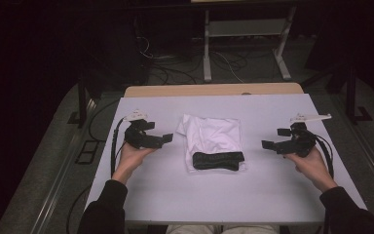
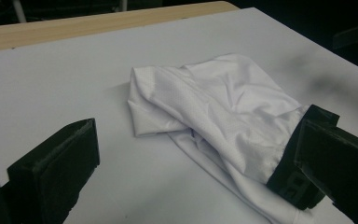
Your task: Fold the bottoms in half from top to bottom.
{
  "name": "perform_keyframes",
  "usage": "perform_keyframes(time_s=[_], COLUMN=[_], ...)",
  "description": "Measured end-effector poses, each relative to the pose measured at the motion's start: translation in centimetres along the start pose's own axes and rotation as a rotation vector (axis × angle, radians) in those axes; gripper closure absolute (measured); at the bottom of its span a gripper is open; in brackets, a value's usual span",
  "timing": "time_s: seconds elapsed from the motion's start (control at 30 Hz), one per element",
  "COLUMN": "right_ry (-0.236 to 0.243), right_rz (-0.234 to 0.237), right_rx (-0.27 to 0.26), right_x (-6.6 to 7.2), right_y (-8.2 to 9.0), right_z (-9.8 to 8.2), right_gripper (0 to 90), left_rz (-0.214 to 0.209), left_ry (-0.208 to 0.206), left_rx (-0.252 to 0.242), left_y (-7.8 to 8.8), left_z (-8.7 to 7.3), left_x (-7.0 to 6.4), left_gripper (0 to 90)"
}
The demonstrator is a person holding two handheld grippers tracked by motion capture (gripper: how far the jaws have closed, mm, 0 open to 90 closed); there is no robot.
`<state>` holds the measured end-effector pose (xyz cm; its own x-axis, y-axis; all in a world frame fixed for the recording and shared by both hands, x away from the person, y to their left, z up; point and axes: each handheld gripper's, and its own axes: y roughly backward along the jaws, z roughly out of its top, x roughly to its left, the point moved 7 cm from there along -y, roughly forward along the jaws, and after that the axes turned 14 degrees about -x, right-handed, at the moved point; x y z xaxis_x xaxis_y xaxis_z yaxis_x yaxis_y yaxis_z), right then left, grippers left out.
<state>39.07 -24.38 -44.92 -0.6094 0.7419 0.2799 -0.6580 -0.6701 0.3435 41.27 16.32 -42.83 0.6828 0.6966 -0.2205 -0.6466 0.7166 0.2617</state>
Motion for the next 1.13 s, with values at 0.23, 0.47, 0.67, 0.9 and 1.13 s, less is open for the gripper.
perform_keyframes(time_s=[0.23, 0.47, 0.67, 0.9, 1.13], right_ry=[0.004, 0.023, 0.033, 0.037, 0.045], right_rz=[-0.016, -0.023, -0.033, -0.066, -0.07], right_rx=[-0.024, -0.04, -0.045, -0.059, -0.055], right_x=[0.0, 0.3, 0.4, 0.3, 0.5], right_y=[1.8, 3.2, 4.2, 5.0, 5.2], right_z=[-1.1, -2.1, -2.9, -3.9, -4.4], right_gripper=[0.0, 0.0, 0.0, 0.0, 0.0], left_rz=[-0.002, 0.006, 0.023, 0.033, 0.036], left_ry=[-0.003, -0.006, -0.003, 0.02, 0.015], left_rx=[-0.012, -0.034, -0.054, -0.089, -0.069], left_y=[1.7, 3.5, 5.3, 7.2, 7.8], left_z=[-1.2, -2.1, -2.8, -3.5, -4.7], left_x=[-0.5, -0.8, -0.6, -0.9, -1.2], left_gripper=[0.0, 0.0, 0.0, 0.0, 0.0])
